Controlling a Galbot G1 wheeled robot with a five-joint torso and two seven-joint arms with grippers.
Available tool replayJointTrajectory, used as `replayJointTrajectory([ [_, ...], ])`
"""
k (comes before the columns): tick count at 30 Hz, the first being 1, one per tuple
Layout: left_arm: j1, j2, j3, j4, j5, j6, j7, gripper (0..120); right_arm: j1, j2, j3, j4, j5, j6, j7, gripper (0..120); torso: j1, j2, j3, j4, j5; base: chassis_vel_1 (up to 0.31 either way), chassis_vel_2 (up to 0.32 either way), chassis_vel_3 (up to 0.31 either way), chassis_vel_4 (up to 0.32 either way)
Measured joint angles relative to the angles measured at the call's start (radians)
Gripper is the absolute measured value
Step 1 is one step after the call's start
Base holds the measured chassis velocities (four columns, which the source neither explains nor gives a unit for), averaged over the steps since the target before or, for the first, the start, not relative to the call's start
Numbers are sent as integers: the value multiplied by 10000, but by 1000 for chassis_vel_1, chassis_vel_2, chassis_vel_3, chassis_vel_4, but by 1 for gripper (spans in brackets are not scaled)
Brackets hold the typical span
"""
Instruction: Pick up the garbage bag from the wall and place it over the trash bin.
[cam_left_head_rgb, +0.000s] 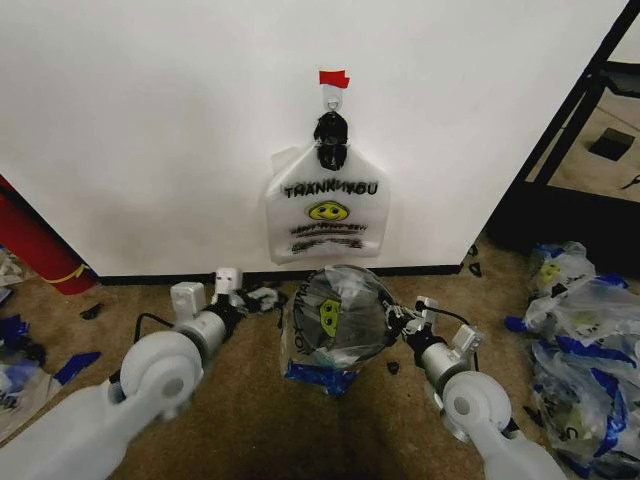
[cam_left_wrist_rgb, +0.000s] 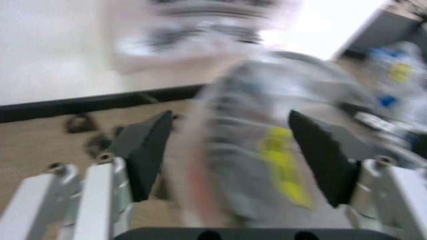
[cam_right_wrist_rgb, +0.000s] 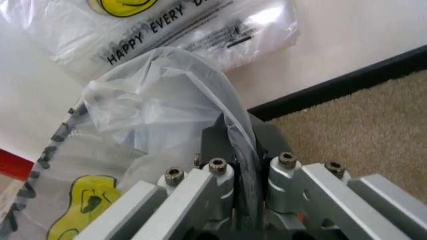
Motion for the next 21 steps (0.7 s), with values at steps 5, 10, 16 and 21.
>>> replayJointTrajectory([
  [5,-1509,-458,1089,-66,-857,638,-546,44,-110,164,-38,63,-472,117,95,0,0,0,0,-1,0,0,0,0,0],
  [10,-3065,-962,2463,548,-1482,1204,-1228,26,-152,266,-38,73,-1045,259,109,0,0,0,1,-2,2,0,0,0,0],
  [16,-4575,-1706,4081,1689,-2034,1748,-2004,4,-265,365,30,161,-1574,418,85,0,1,0,1,-4,1,0,0,0,0],
  [21,-5108,-2288,4652,2395,-2180,1952,-2478,0,-325,404,60,165,-1797,499,48,0,1,0,1,-3,1,0,0,0,0],
])
